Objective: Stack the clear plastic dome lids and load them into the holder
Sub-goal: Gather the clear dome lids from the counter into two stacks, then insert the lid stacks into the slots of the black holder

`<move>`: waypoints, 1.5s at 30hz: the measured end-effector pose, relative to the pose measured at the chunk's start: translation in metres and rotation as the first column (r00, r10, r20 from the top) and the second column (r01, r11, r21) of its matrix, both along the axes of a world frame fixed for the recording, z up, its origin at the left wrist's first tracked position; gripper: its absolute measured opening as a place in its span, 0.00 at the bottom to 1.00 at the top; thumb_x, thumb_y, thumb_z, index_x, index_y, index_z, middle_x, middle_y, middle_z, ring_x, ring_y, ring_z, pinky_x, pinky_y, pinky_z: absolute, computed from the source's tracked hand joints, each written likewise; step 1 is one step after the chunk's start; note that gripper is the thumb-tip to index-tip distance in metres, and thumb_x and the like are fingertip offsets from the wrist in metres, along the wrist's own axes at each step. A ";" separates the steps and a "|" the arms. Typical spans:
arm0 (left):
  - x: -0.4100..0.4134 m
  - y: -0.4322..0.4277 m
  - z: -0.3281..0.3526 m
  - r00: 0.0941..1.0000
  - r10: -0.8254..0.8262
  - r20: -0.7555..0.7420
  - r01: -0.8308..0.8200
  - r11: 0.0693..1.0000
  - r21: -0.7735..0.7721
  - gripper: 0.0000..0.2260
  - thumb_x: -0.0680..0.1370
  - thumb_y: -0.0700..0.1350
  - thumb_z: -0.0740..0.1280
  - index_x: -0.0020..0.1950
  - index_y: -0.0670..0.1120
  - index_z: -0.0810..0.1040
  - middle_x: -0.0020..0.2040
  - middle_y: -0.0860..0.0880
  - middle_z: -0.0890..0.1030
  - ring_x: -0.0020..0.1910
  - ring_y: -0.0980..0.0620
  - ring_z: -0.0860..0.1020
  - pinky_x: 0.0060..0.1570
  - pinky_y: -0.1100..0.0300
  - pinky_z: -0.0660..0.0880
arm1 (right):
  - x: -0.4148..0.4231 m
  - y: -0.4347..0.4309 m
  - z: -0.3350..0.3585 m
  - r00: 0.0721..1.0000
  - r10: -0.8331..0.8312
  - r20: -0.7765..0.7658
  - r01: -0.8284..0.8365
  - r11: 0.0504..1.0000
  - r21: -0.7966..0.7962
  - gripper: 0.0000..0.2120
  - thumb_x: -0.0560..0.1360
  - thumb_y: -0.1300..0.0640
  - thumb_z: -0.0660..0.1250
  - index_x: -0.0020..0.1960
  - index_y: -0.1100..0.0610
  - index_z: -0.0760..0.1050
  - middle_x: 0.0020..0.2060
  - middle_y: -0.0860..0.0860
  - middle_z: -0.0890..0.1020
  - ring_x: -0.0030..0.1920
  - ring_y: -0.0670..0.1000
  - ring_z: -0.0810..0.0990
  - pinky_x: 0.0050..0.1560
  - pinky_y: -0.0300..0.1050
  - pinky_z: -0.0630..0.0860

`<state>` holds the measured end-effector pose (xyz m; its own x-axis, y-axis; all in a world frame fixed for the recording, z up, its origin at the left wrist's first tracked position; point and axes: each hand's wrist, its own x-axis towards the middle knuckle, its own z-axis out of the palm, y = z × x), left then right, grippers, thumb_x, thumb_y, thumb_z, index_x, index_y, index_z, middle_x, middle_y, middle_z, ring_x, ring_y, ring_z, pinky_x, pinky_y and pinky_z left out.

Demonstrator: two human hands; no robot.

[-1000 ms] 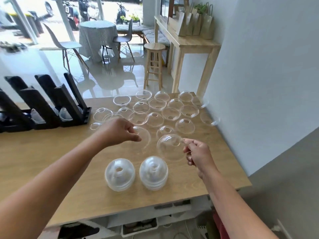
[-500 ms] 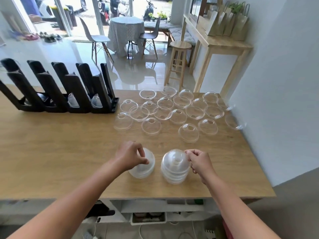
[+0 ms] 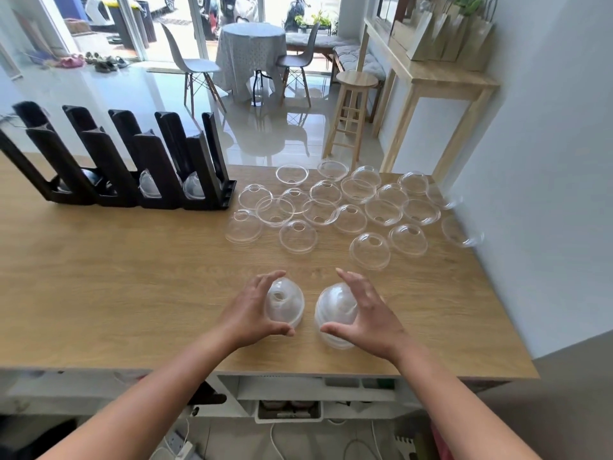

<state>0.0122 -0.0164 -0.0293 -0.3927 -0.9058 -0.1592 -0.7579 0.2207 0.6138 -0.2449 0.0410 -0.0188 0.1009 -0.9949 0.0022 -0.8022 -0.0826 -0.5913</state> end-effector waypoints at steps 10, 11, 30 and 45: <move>0.003 0.005 -0.014 0.994 0.045 -0.100 -0.050 0.998 -0.041 0.47 0.58 0.66 0.77 0.72 0.66 0.56 0.72 0.57 0.64 0.68 0.53 0.67 0.63 0.47 0.72 | -0.005 0.003 -0.016 0.977 -0.008 -0.213 -0.036 0.979 -0.198 0.44 0.65 0.31 0.68 0.75 0.45 0.58 0.70 0.51 0.66 0.69 0.53 0.67 0.66 0.55 0.70; 0.002 0.005 -0.014 0.992 0.055 -0.110 -0.058 0.998 -0.029 0.49 0.58 0.66 0.77 0.73 0.66 0.55 0.73 0.56 0.64 0.69 0.52 0.67 0.64 0.46 0.71 | -0.005 0.002 -0.014 0.970 -0.008 -0.241 -0.037 0.982 -0.183 0.45 0.65 0.30 0.68 0.76 0.45 0.57 0.71 0.51 0.65 0.70 0.53 0.66 0.67 0.55 0.68; 0.011 0.019 0.012 0.595 0.787 -0.167 -0.367 0.450 0.814 0.19 0.83 0.54 0.52 0.50 0.41 0.74 0.40 0.45 0.74 0.36 0.47 0.77 0.37 0.50 0.79 | 0.100 -0.083 0.046 0.957 0.141 -0.253 -0.031 0.918 0.395 0.12 0.76 0.52 0.65 0.52 0.60 0.78 0.46 0.58 0.83 0.43 0.59 0.81 0.44 0.49 0.78; -0.009 0.021 0.022 0.335 0.912 -0.237 -0.344 0.353 0.870 0.09 0.82 0.49 0.62 0.52 0.43 0.76 0.40 0.47 0.78 0.39 0.51 0.77 0.35 0.59 0.75 | 0.078 -0.108 0.059 0.986 0.047 -0.159 0.001 0.958 0.288 0.14 0.74 0.57 0.71 0.55 0.65 0.77 0.45 0.60 0.81 0.46 0.59 0.81 0.44 0.48 0.75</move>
